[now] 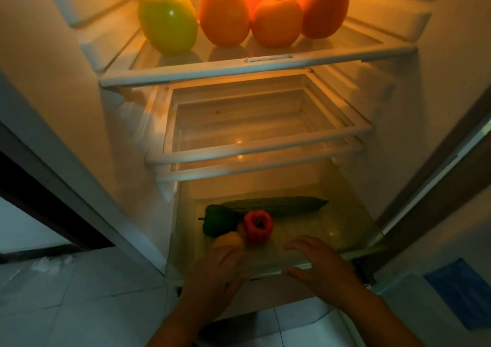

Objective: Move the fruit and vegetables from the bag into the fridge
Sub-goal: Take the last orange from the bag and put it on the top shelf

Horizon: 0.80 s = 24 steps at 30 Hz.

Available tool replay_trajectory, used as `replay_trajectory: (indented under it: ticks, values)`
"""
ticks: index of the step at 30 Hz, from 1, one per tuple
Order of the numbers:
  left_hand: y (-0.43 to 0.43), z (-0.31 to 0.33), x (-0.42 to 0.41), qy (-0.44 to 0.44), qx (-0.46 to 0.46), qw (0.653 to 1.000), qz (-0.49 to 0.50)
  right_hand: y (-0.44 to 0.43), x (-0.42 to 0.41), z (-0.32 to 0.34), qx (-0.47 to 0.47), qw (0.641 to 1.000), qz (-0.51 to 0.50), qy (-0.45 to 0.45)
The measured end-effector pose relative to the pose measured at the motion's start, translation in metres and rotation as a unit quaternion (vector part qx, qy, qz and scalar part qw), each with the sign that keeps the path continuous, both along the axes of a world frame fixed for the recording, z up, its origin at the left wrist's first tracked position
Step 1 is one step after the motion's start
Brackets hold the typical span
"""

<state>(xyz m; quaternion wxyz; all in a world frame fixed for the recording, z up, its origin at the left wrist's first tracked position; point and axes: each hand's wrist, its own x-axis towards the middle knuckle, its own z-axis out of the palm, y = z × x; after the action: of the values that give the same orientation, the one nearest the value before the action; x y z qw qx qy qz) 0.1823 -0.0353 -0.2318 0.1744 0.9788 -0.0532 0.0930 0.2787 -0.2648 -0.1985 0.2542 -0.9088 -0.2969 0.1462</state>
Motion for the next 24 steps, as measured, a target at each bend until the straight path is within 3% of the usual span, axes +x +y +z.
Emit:
replay_trajectory:
  ticks: [9,14,19,24]
  values:
    - [0.016,0.015,0.037,-0.005,0.024,1.0,0.013,0.022,0.037,-0.004,0.027,0.999,0.001,-0.023]
    - [0.026,0.014,0.056,0.021,-0.048,0.998,0.02,0.033,0.055,-0.003,0.024,0.998,-0.006,-0.054]
    - [0.023,0.016,0.053,0.019,-0.06,0.998,0.022,0.032,0.055,-0.009,0.045,0.995,-0.028,-0.086]
    - [0.02,0.009,0.034,-0.018,0.034,0.999,0.018,0.026,0.042,-0.023,0.077,0.989,-0.04,-0.12]
